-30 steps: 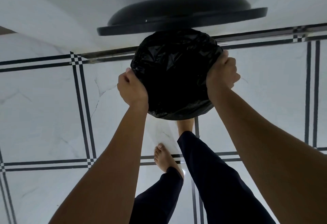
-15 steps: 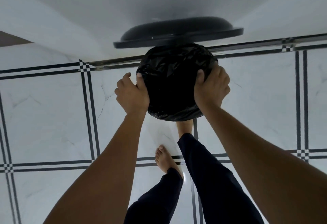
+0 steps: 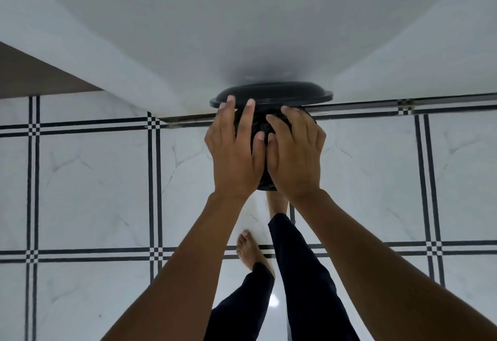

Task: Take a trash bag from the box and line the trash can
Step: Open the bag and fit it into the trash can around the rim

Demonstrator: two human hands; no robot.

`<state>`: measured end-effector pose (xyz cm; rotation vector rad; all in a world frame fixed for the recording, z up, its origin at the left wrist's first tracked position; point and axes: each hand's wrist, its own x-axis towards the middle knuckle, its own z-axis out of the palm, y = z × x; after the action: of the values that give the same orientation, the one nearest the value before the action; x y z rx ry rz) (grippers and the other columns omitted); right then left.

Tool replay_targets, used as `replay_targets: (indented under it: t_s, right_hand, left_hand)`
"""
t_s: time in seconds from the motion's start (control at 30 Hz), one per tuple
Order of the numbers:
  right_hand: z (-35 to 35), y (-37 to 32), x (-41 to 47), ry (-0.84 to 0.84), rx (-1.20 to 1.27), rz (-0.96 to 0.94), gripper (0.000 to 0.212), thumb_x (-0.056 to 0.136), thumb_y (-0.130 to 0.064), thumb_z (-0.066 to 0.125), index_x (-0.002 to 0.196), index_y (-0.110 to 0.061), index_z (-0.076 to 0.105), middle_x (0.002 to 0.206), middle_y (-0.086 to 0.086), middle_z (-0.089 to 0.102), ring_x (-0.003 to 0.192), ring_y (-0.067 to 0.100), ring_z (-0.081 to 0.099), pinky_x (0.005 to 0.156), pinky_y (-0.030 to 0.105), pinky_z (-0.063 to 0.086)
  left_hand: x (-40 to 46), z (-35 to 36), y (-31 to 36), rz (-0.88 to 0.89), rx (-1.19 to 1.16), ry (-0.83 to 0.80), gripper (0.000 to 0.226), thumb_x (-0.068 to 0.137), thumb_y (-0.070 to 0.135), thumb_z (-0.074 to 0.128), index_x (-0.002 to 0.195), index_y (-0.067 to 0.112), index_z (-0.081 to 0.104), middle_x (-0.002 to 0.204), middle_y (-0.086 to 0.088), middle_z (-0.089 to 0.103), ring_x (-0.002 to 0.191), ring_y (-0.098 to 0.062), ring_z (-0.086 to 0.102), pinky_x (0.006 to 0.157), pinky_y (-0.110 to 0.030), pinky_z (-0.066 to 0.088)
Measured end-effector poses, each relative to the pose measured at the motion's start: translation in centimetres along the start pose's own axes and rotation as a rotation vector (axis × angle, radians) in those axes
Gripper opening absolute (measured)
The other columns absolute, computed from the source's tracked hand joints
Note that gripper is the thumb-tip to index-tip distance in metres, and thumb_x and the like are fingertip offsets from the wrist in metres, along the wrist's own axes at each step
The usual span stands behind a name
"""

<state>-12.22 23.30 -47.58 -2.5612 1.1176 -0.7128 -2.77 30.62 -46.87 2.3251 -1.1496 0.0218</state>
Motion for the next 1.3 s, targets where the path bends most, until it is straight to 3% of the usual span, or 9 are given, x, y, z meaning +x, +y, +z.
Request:
replay_targets:
  t_s: [0.1,0.27,0.37,0.53,1.0,1.3]
  right_hand:
    - [-0.5,-0.5,2.0,0.038,-0.057,-0.060,0.034,0.105,-0.025,0.048,0.129,-0.011,0.069,0.141,0.017,0.062,0.136,0.035,0.053,0.112,0.054,0.040]
    - [-0.6,0.2,2.9,-0.084,-0.167,-0.064,0.050,0.110,-0.035,0.036,0.150,-0.010,0.051,0.151,0.010,0.056,0.146,0.028,0.046,0.121,0.059,0.027]
    - [-0.9,0.7,2.1,-0.114,-0.150,-0.037,0.051,0.111,-0.036,0.031,0.146,-0.009,0.056,0.147,0.010,0.060,0.143,0.028,0.049,0.120,0.055,0.030]
    - [-0.8,2.2,-0.5,-0.266,-0.117,-0.017,0.053,0.111,-0.036,0.027,0.140,-0.008,0.061,0.146,0.014,0.060,0.142,0.032,0.049,0.122,0.051,0.033]
    - [6.9,7.6,-8.6,-0.497,-0.115,0.053,0.050,0.110,-0.035,0.033,0.148,-0.008,0.051,0.155,0.016,0.050,0.148,0.036,0.041,0.121,0.050,0.035]
    - [10.5,8.8,-10.2,-0.716,-0.204,0.054,0.051,0.106,-0.034,0.045,0.152,-0.010,0.046,0.160,0.017,0.042,0.153,0.038,0.030,0.122,0.053,0.031]
  left_hand:
    - [2.3,-0.5,0.0,0.033,0.043,-0.040,0.048,0.106,0.028,0.038,0.150,0.014,0.047,0.159,-0.019,0.039,0.150,-0.033,0.031,0.119,-0.049,0.025]
    - [4.7,-0.9,-1.5,0.094,0.112,-0.189,0.049,0.108,0.034,0.029,0.147,0.015,0.053,0.154,-0.013,0.050,0.148,-0.032,0.038,0.120,-0.051,0.025]
    - [3.7,-1.1,-2.5,0.095,0.106,-0.271,0.051,0.108,0.036,0.028,0.143,0.014,0.058,0.147,-0.011,0.057,0.143,-0.028,0.045,0.119,-0.049,0.031]
    - [-0.3,-0.8,-3.3,0.120,0.109,-0.395,0.053,0.109,0.037,0.024,0.147,0.016,0.054,0.152,-0.010,0.053,0.142,-0.028,0.046,0.118,-0.044,0.034]
    - [-7.4,8.8,-6.7,0.106,0.159,-0.495,0.049,0.108,0.039,0.030,0.147,0.019,0.052,0.156,-0.013,0.047,0.146,-0.034,0.041,0.119,-0.047,0.030]
    - [-8.9,12.6,-8.3,0.051,0.302,-0.672,0.053,0.103,0.034,0.050,0.154,0.022,0.041,0.164,-0.018,0.031,0.153,-0.039,0.023,0.122,-0.054,0.023]
